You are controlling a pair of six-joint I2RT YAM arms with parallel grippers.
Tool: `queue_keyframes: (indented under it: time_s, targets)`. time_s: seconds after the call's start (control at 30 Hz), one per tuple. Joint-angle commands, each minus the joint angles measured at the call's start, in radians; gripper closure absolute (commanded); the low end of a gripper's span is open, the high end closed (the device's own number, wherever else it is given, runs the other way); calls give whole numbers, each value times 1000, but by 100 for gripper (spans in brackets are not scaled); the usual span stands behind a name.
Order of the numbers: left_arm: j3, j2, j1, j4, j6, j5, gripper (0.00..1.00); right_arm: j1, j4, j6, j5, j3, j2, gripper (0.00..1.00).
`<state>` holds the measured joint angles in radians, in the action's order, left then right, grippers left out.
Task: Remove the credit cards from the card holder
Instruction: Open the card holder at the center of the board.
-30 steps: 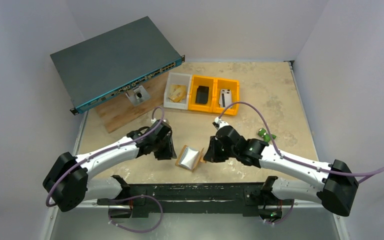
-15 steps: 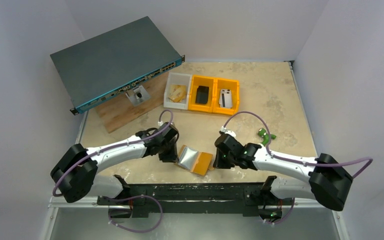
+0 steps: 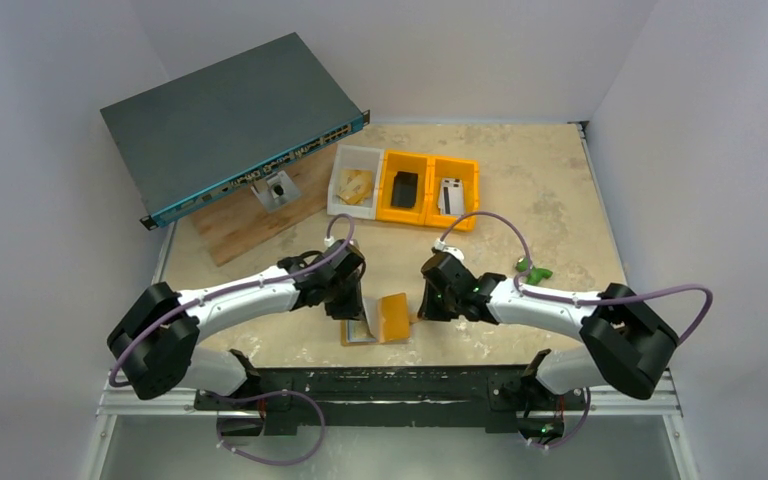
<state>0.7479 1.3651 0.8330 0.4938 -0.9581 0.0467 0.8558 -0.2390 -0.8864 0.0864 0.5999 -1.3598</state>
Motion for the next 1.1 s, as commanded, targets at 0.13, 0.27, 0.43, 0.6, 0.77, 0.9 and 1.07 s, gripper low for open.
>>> queue_keyframes:
  time_s: [0.13, 0.27, 0.43, 0.6, 0.77, 0.9, 1.07]
  targets:
    - [87, 62, 33, -63, 19, 53, 82, -8, 13, 46, 5, 44, -22, 100]
    - [117, 113, 50, -108, 7, 92, 80, -8, 22, 49, -16, 51, 8, 96]
    - [142, 177, 58, -165, -22, 148, 79, -8, -12, 51, -18, 81, 71, 77]
    - [160, 238, 60, -183, -38, 151, 79, -8, -63, 52, -2, 111, 149, 69]
    - [170, 290, 60, -198, -49, 159, 79, -6, -48, 53, -25, 117, 189, 69]
    - [171, 303, 59, -200, -54, 159, 79, -3, 15, 30, -79, 75, 193, 69]
    - [173, 298, 59, -188, -47, 150, 80, -3, 122, -4, -140, 17, 143, 82]
